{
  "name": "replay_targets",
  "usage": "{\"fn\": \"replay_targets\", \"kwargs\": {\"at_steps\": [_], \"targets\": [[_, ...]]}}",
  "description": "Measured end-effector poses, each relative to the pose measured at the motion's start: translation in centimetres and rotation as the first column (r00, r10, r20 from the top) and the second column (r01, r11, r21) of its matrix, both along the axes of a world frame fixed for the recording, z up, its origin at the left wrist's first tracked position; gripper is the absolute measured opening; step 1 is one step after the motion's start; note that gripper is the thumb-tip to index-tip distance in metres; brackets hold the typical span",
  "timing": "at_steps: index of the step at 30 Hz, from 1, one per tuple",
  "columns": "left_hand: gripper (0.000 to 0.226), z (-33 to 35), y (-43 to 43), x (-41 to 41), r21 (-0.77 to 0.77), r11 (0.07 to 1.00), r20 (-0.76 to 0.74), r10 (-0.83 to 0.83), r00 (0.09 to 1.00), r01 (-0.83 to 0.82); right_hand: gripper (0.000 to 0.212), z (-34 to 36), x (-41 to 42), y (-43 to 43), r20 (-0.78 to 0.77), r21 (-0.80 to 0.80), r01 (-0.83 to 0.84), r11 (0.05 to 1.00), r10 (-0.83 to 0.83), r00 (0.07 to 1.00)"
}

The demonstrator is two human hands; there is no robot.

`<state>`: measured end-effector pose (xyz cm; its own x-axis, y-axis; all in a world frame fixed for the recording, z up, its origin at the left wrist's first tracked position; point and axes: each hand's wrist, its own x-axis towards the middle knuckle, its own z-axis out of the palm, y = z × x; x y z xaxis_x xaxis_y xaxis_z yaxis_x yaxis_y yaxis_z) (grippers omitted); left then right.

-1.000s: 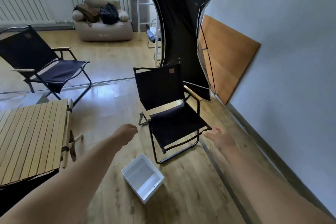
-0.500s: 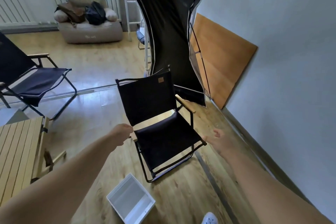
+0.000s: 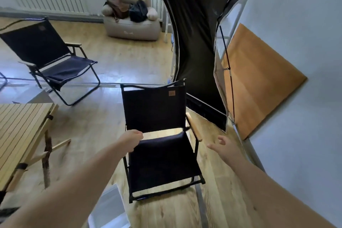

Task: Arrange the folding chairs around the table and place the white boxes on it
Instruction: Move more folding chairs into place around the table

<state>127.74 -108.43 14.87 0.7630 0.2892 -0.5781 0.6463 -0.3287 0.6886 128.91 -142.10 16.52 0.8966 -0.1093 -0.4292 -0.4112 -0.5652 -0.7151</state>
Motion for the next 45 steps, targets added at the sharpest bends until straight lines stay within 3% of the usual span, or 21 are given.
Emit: {"fn": "replay_targets", "kwargs": {"at_steps": [4, 12, 18, 30, 36, 45], "targets": [[0.026, -0.2, -2.1, 1.0, -0.02, 0.997, -0.029, 0.07, 0.997, -0.071, 0.074, 0.3, 5.0, -1.2, -0.008, -0.046, -0.098, 0.994, 0.097, 0.995], [0.015, -0.8, -1.6, 6.7, -0.119, 0.975, 0.064, 0.195, 0.979, -0.187, 0.074, 0.8, 14.6, 1.8, 0.022, -0.107, -0.263, 0.959, 0.267, 0.964], [0.033, -2.4, 0.2, 14.6, -0.154, 0.957, 0.131, 0.268, 0.955, -0.247, 0.067, 0.3, 23.5, 6.1, 0.023, -0.159, -0.418, 0.894, 0.427, 0.904], [0.032, -5.5, 1.8, 23.5, -0.221, 0.891, 0.012, 0.409, 0.913, -0.396, 0.068, -2.4, 40.4, 13.5, -0.034, -0.199, -0.55, 0.811, 0.555, 0.831], [0.032, -6.9, 1.2, 24.2, -0.215, 0.803, -0.07, 0.555, 0.829, -0.556, 0.074, -4.7, 46.5, 17.0, -0.106, -0.358, -0.702, 0.616, 0.72, 0.686], [0.028, -8.4, -5.2, 26.2, -0.178, 0.646, -0.14, 0.73, 0.669, -0.742, 0.07, -8.6, 53.0, 18.1, -0.227, -0.45, -0.827, 0.337, 0.852, 0.471]]}}
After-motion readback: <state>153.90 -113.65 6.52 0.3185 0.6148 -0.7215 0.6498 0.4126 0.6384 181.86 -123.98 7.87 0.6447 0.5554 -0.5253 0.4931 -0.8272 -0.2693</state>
